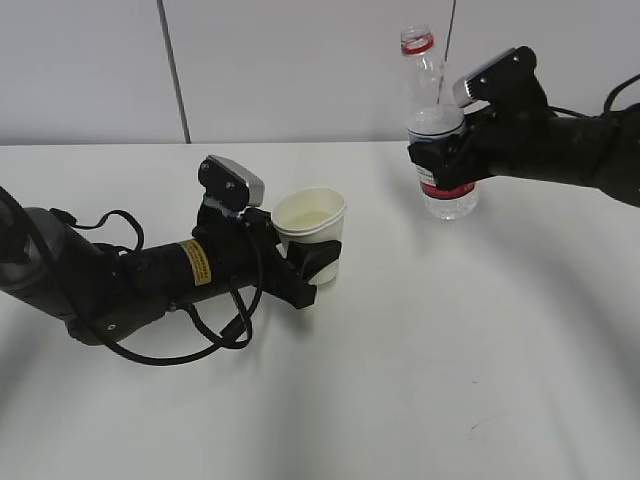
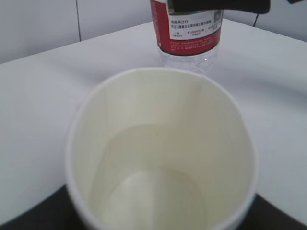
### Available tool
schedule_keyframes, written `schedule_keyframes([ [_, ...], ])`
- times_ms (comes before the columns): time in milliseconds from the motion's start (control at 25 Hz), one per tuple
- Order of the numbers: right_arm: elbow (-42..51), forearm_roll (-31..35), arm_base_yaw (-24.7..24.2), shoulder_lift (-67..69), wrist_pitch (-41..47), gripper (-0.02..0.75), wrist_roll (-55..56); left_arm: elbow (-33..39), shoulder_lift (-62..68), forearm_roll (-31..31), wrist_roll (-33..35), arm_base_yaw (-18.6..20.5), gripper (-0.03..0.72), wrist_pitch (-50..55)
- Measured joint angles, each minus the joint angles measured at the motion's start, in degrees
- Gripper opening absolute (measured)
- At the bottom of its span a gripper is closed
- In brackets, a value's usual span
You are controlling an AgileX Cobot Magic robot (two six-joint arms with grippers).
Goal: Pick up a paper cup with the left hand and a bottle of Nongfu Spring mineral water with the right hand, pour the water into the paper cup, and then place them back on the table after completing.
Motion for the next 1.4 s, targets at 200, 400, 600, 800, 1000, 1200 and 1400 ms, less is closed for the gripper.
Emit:
schedule_keyframes([
  [200,1.3,0.7,-0.6,0.9,-5.7,0.482,0.3,0.0,0.0,-0.2,0.0,1.6,0.401,0.0],
  [400,2.1,1.6,-0.6,3.2,-8.9,0.482,0.8,0.0,0.0,-0.5,0.0,4.8,0.401,0.0],
  [600,2.3,2.8,-0.6,3.9,-10.4,0.482,0.9,0.0,0.0,-0.6,0.0,7.6,0.401,0.0],
  [800,2.3,4.8,-0.6,4.3,-11.3,0.482,1.3,0.0,0.0,-0.7,0.4,10.1,0.401,0.5],
  [1000,2.3,5.9,-0.6,5.3,-13.9,0.482,1.9,0.0,0.0,-1.1,1.4,12.8,0.401,1.3],
  [1200,2.3,6.8,-0.6,6.8,-16.0,0.482,3.0,0.0,0.0,-1.6,2.4,14.6,0.401,1.3],
  [1400,2.3,7.9,-0.6,7.2,-17.7,0.482,3.3,0.0,0.0,-3.6,3.8,15.1,0.401,3.6],
])
